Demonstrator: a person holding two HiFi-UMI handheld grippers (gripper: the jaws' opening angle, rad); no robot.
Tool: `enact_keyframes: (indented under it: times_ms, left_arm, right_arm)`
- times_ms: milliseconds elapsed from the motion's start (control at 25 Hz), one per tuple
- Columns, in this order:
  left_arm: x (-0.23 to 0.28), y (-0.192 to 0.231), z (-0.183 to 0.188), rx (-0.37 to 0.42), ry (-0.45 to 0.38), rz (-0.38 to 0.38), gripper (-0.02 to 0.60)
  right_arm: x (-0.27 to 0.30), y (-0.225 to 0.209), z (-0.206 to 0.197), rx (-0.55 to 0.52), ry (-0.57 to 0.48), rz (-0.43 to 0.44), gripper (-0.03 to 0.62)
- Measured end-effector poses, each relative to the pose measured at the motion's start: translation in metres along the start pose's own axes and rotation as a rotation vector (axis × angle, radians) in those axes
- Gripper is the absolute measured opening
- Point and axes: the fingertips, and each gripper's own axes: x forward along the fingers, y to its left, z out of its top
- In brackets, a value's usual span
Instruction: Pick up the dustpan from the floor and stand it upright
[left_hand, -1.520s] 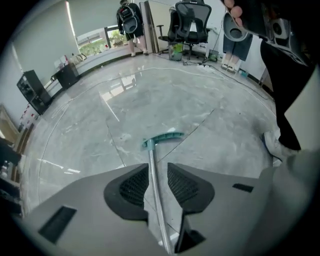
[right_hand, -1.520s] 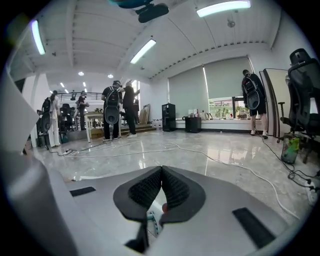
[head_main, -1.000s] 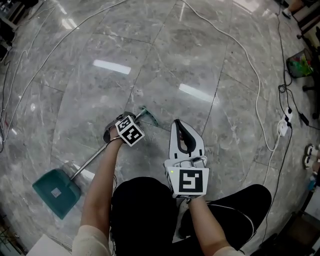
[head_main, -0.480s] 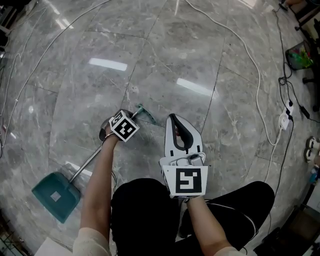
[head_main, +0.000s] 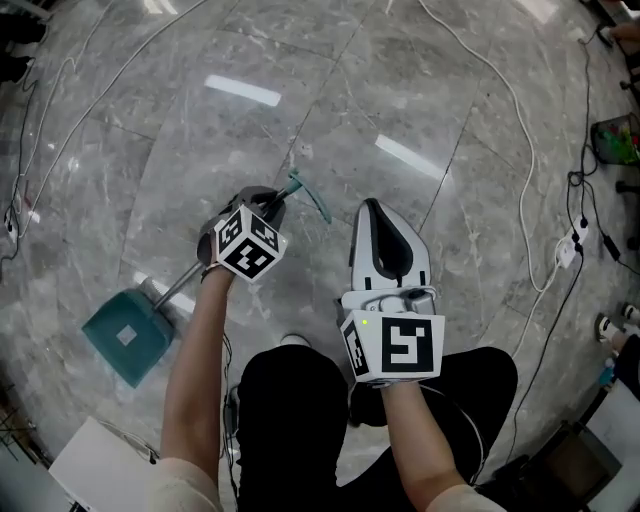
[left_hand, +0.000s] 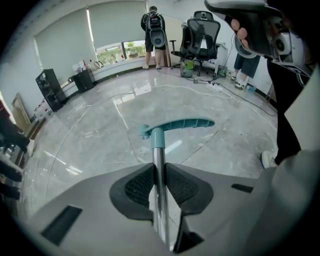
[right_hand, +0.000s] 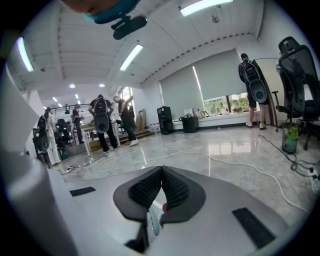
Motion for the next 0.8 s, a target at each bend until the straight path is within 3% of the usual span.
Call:
enact_keyframes:
  times_ms: [160,360,560,800]
  left_arm:
    - [-0.098,0.010,0.033,-0.025,-0.086,0.012,0.083]
    - [-0.204,0.035,0.065,-0.084,-0.214,0.063,0.080]
    - [-0.298,0.049,0.074,-0.113,-0.332,0.093,0.080]
    - [-0.387,0.068,0.049,-0.152,-0.440,0.127,0.080]
  right_arm:
    - [-0.021,0.059,0.097,-0.094,-0.026,0.102,0.017]
    - [-0.056,0.128,0.208,-0.105,-0.090,0.181,0.017]
    - [-0.097,0.167,0.268,-0.133,-0.056,0.221,0.017]
    - [-0.124,0.244,0.308,-0.160,-0.015,0.290,0.017]
